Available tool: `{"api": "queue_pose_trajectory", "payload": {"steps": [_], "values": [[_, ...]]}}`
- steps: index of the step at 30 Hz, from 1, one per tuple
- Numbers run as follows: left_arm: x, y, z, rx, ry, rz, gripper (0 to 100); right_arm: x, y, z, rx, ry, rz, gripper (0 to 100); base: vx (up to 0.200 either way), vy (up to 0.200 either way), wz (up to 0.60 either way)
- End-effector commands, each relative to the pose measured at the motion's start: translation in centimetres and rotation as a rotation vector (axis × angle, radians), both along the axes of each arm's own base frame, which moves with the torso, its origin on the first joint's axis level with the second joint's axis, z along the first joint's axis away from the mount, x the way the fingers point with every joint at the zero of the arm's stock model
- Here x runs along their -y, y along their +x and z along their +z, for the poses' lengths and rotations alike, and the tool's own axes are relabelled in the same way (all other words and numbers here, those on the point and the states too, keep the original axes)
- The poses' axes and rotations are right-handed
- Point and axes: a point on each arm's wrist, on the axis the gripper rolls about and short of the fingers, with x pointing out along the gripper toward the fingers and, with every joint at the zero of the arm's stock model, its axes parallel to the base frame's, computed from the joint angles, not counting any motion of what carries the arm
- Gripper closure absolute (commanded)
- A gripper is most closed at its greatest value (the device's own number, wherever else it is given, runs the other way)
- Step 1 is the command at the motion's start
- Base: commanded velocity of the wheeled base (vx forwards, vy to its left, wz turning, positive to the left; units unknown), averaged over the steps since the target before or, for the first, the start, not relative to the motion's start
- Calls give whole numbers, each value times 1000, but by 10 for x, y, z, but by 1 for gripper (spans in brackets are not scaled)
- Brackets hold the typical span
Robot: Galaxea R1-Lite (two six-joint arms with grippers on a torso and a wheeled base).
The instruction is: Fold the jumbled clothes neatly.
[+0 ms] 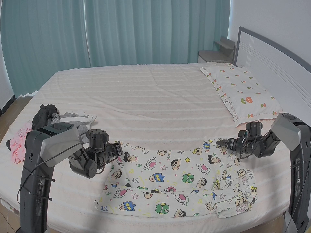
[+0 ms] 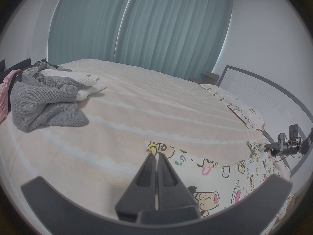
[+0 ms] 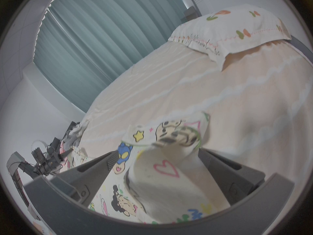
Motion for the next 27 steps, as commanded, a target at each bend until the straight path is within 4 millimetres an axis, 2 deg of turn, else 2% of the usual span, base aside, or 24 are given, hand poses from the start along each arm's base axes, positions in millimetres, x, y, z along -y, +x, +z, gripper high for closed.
{"api": "queue_pose_trajectory", "payload": {"steps": [1,8,16,27], "values": [[1,0,-1,-2,1,-2,100,-1,1,0,1,-6,7,100,0,0,0],[0,-2,3,3,0,1,100,12,-2,6,11,7,-8,100,0,0,0],[-1,-3,10,13,-2,3,100,31,-14,18,26,117,81,100,0,0,0],[-1,-7,22,28,-4,1,100,35,-29,20,130,171,158,100,0,0,0]]}}
